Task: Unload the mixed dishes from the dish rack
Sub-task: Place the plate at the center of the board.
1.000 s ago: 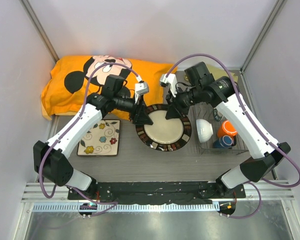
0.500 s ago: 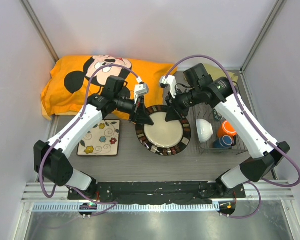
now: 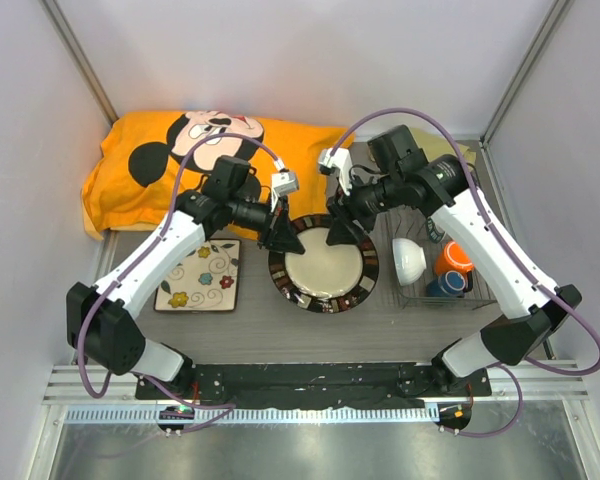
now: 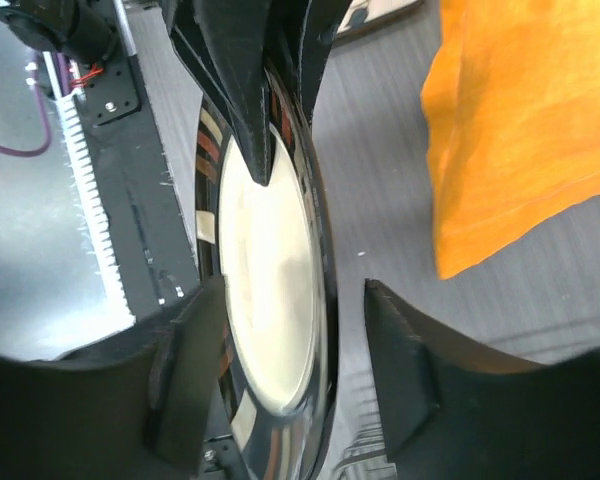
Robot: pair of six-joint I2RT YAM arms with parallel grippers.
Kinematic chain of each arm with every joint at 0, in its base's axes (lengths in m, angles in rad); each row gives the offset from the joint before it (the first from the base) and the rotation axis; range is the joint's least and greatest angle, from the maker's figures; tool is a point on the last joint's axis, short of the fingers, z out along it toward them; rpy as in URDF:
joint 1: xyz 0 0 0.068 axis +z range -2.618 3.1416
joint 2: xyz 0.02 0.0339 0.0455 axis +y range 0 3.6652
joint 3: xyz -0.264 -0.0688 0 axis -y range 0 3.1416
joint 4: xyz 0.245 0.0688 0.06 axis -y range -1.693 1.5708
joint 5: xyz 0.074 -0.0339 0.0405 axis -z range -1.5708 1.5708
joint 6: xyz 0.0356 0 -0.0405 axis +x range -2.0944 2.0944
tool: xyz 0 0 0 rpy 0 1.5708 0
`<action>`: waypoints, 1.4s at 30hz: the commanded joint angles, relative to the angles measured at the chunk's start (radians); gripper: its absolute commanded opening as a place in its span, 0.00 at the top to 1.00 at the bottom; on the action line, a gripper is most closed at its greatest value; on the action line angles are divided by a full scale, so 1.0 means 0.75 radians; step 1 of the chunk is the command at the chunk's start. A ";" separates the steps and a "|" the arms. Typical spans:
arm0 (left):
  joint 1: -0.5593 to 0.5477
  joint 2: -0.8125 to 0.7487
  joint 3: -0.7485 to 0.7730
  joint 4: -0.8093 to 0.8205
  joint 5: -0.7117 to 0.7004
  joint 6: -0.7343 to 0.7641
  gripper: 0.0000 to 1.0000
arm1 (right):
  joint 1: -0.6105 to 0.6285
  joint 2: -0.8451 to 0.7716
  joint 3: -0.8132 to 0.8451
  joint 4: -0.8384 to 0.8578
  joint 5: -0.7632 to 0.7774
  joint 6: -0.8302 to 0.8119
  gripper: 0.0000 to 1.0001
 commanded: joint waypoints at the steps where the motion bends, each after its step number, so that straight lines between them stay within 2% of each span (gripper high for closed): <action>1: 0.008 -0.052 0.056 -0.023 -0.023 0.017 1.00 | 0.007 -0.092 0.047 0.080 0.049 -0.011 0.32; 8: 0.117 -0.046 0.063 -0.090 -0.058 0.007 1.00 | 0.007 -0.161 0.039 0.135 0.223 0.036 0.29; 13: 0.290 -0.072 0.002 -0.148 -0.046 -0.006 1.00 | 0.007 -0.202 -0.041 0.192 0.329 0.063 0.30; 19: 0.589 -0.099 -0.123 -0.182 0.091 0.007 1.00 | 0.007 -0.207 -0.106 0.241 0.389 0.083 0.30; 29: 1.104 -0.009 -0.222 -0.377 0.267 0.152 1.00 | 0.003 -0.229 -0.178 0.278 0.446 0.108 0.30; 33: 1.256 0.168 -0.191 -0.632 0.310 0.403 1.00 | 0.001 -0.239 -0.194 0.286 0.448 0.112 0.30; 34: 1.303 0.205 -0.163 -0.790 0.318 0.563 1.00 | -0.001 -0.239 -0.200 0.290 0.450 0.114 0.29; 35: 1.323 0.246 -0.144 -0.867 0.321 0.642 1.00 | -0.003 -0.239 -0.203 0.290 0.450 0.116 0.29; 36: 1.364 0.342 -0.128 -0.965 0.325 0.833 1.00 | -0.003 -0.241 -0.207 0.292 0.450 0.116 0.29; 37: 1.383 0.385 -0.089 -1.124 0.329 0.920 1.00 | -0.005 -0.239 -0.213 0.294 0.452 0.116 0.30; 40: 1.452 0.586 -0.028 -1.394 0.333 1.237 1.00 | -0.007 -0.237 -0.219 0.296 0.457 0.116 0.29; 42: 1.499 0.663 -0.027 -1.395 0.329 1.248 1.00 | -0.007 -0.235 -0.219 0.296 0.459 0.118 0.30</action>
